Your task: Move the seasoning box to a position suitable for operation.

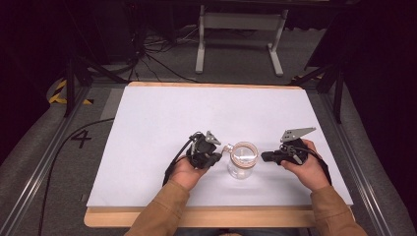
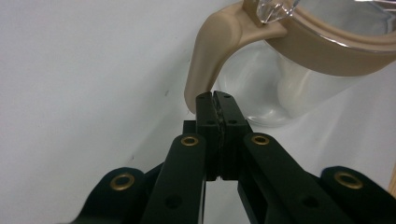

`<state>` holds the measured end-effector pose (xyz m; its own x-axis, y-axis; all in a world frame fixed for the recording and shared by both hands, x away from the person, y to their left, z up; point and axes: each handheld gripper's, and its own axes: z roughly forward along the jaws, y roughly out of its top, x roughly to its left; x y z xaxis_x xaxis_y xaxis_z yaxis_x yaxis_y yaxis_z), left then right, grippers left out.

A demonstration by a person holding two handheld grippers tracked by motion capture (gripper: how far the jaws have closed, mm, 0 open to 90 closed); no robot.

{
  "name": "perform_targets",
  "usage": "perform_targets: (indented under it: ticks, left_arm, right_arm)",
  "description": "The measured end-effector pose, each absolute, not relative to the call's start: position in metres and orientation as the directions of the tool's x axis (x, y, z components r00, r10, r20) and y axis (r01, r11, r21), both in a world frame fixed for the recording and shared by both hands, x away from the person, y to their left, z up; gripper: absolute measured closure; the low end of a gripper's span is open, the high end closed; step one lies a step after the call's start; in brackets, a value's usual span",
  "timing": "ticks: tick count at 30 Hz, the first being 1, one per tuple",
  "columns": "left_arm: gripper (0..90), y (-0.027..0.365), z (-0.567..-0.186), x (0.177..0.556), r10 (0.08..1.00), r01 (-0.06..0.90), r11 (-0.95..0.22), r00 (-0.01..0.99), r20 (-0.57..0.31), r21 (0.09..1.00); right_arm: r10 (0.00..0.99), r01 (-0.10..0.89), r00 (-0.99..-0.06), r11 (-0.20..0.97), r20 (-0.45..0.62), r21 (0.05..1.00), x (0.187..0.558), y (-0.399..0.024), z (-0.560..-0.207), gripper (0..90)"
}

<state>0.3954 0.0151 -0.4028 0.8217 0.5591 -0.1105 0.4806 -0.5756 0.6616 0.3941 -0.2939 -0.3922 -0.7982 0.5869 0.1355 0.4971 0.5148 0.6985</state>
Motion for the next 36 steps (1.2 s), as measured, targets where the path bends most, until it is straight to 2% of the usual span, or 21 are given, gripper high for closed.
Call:
perform_targets:
  ticks: [13, 36]
  left_arm:
    - [89.7, 0.013, -0.406, 0.399, 0.559, 0.491, -0.602, 0.822, -0.107, 0.629]
    - [89.7, 0.008, -0.408, 0.416, 0.548, 0.474, -0.582, 0.829, -0.111, 0.661]
  right_arm:
    - [0.587, 0.5, -0.796, 0.502, 0.146, 0.706, 0.391, -0.299, -0.391, 85.6]
    - [0.609, 0.512, -0.78, 0.489, 0.144, 0.706, 0.379, -0.308, -0.393, 86.8]
